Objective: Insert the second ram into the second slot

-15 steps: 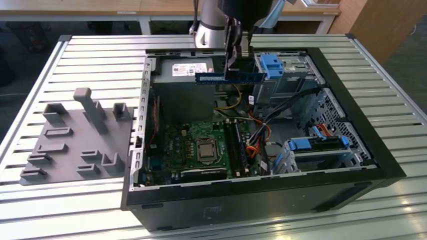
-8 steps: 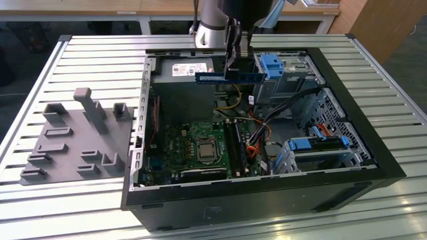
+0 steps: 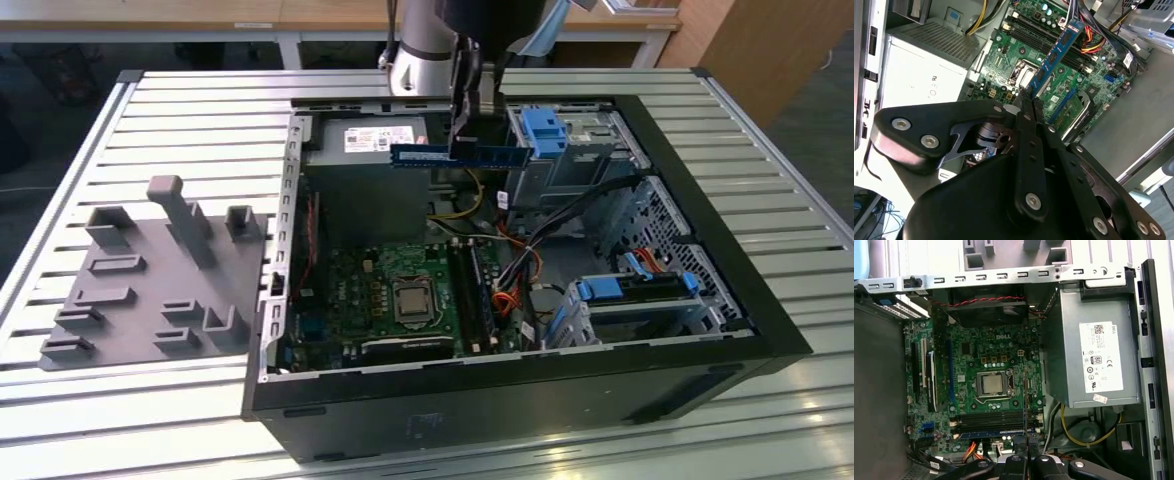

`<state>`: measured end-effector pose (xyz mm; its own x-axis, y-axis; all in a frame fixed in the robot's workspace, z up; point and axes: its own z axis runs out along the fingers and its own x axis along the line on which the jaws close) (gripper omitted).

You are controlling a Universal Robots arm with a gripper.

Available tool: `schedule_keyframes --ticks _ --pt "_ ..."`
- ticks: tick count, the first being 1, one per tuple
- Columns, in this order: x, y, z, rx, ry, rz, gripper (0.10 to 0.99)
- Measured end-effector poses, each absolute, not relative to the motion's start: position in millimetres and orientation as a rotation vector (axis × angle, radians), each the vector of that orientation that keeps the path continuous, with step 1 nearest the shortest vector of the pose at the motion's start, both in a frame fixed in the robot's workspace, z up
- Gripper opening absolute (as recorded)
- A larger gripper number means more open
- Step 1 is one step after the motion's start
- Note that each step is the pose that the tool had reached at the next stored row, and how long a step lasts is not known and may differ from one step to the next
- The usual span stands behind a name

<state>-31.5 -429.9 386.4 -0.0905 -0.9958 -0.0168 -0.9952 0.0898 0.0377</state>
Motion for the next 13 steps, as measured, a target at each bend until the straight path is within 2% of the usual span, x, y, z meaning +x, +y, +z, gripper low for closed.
schedule_keyframes --ticks 13 --pt "-31.5 -429.9 386.4 2.066 -2.349 -0.062 0.129"
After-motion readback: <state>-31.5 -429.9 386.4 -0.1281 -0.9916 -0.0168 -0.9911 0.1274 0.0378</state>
